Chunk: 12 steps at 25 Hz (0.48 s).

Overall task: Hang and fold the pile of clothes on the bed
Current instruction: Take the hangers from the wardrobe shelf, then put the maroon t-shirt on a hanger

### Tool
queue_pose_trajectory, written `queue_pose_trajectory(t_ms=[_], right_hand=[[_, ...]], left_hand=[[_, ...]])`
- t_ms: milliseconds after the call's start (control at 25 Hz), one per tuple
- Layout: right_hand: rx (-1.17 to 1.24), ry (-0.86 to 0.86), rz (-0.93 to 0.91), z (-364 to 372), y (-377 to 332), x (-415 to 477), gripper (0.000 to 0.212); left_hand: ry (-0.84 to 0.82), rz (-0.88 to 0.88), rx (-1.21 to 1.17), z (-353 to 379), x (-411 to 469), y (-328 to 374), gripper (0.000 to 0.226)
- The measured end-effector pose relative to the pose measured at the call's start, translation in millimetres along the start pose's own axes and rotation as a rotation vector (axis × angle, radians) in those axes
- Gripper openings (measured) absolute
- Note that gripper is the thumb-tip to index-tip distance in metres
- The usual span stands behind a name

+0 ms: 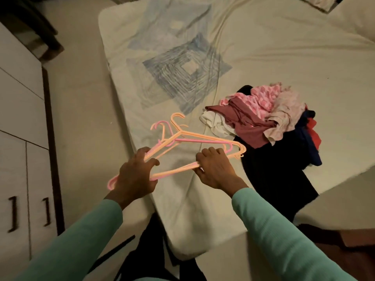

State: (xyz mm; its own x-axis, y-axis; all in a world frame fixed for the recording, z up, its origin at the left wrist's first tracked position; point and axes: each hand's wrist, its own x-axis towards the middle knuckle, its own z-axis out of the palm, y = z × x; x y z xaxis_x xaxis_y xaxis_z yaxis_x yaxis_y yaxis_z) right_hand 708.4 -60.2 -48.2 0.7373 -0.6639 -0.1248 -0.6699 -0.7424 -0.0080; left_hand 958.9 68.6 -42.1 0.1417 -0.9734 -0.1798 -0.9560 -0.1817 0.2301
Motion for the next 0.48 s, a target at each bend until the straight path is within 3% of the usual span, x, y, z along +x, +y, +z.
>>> queue_pose_trajectory(t_ms=[160, 480], right_hand=[[-0.016, 0.065, -0.006, 47, 10, 90, 0.027], [-0.007, 0.013, 0.167, 144, 49, 292, 0.029]], left_hand=[[0.05, 0.051, 0.066, 23, 84, -59, 0.063], [0.009, 0.008, 0.068, 80, 298, -157, 0.07]])
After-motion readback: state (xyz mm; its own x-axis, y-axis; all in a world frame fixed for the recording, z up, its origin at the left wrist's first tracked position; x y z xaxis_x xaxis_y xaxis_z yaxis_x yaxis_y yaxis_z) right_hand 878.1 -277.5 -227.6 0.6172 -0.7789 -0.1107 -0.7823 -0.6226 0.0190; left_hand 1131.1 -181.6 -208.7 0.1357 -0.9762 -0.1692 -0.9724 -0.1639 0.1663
